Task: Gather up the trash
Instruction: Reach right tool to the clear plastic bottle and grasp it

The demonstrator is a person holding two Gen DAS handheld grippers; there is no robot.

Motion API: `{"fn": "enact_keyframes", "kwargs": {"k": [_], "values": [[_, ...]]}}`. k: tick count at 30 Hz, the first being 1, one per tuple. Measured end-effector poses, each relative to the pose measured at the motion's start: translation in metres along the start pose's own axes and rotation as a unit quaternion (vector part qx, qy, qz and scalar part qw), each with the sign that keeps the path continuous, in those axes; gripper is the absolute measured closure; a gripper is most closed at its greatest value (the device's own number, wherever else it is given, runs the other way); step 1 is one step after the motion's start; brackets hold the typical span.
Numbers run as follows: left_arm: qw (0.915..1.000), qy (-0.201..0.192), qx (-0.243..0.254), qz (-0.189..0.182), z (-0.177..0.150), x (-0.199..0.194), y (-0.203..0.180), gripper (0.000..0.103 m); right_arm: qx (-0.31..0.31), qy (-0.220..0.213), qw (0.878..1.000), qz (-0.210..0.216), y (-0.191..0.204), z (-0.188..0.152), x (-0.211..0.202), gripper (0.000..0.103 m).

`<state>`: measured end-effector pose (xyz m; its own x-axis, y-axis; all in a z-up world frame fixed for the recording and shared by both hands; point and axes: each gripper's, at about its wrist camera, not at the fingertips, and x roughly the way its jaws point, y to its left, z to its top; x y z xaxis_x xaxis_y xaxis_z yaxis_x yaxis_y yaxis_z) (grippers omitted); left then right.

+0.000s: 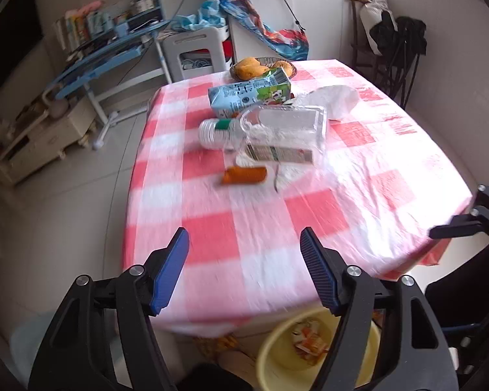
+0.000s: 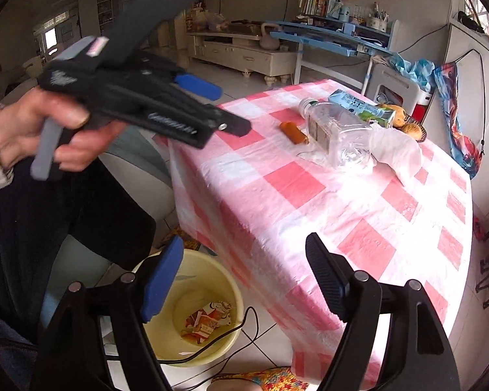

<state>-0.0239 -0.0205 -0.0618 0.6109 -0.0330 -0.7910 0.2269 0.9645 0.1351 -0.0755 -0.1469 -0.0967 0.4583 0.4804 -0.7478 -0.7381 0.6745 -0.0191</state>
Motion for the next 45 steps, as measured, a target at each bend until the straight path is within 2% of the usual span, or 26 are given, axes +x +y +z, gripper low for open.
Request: {"fn": "enact_keyframes", "kwargs": {"k": [5, 11, 15, 17, 19, 21, 25, 28, 31, 32, 33, 35, 37, 41, 45], "values": [[0.9975, 0.000, 0.068, -0.019, 0.034, 0.041, 0.000, 0.035, -0.001, -0.002, 1.000, 0.000, -0.008, 0.004, 0.004, 0.029], [0.9857, 0.007, 0.164, -0.040, 0.050, 0.084, -0.013, 0.035, -0.016, -0.006, 1.000, -0.009, -0.028, 0.021, 0.012, 0.029], [0.9829, 0.027, 0.175, -0.051, 0.051, 0.101, -0.010, 0.036, -0.009, -0.012, 1.000, -0.012, -0.044, 0.031, 0.021, 0.028], [0.9819, 0.055, 0.166, -0.073, 0.051, 0.106, -0.008, 0.048, -0.001, -0.017, 1.000, -0.009, -0.050, 0.036, 0.024, 0.028], [0.9822, 0.077, 0.154, -0.074, 0.049, 0.107, -0.003, 0.073, -0.003, -0.022, 1.000, -0.008, -0.050, 0.039, 0.026, 0.028], [0.9835, 0.079, 0.148, -0.067, 0.048, 0.099, 0.001, 0.079, -0.011, -0.026, 1.000, -0.007, -0.049, 0.043, 0.026, 0.028], [0.9834, 0.038, 0.166, -0.063, 0.048, 0.081, -0.002, 0.078, -0.016, -0.030, 0.999, -0.006, -0.050, 0.049, 0.026, 0.028], [0.9812, 0.035, 0.184, -0.047, 0.052, 0.090, -0.006, 0.068, -0.017, -0.029, 0.999, -0.008, -0.055, 0.053, 0.029, 0.028], [0.9803, 0.047, 0.180, -0.065, 0.053, 0.100, -0.008, 0.069, -0.009, -0.033, 0.999, -0.011, -0.062, 0.058, 0.032, 0.028], [0.9798, 0.055, 0.177, -0.074, 0.053, 0.103, -0.009, 0.073, -0.006, -0.036, 0.999, -0.012, -0.065, 0.060, 0.033, 0.028], [0.9794, 0.065, 0.173, -0.081, 0.051, 0.105, -0.009, 0.084, -0.003, -0.038, 0.999, -0.013, -0.067, 0.062, 0.035, 0.028], [0.9809, 0.076, 0.159, -0.082, 0.049, 0.103, -0.007, 0.088, 0.000, -0.043, 0.999, -0.017, -0.070, 0.068, 0.039, 0.028], [0.9860, 0.082, 0.110, -0.094, 0.049, 0.091, 0.003, 0.090, -0.004, -0.048, 0.999, -0.019, -0.071, 0.074, 0.042, 0.028], [0.9919, 0.058, 0.018, -0.112, 0.048, 0.064, 0.022, 0.090, -0.017, -0.048, 0.998, -0.037, -0.073, 0.084, 0.055, 0.028], [0.9933, 0.079, -0.049, -0.068, 0.040, 0.077, 0.033, 0.090, -0.021, -0.038, 0.998, -0.048, -0.078, 0.093, 0.071, 0.028]]}}
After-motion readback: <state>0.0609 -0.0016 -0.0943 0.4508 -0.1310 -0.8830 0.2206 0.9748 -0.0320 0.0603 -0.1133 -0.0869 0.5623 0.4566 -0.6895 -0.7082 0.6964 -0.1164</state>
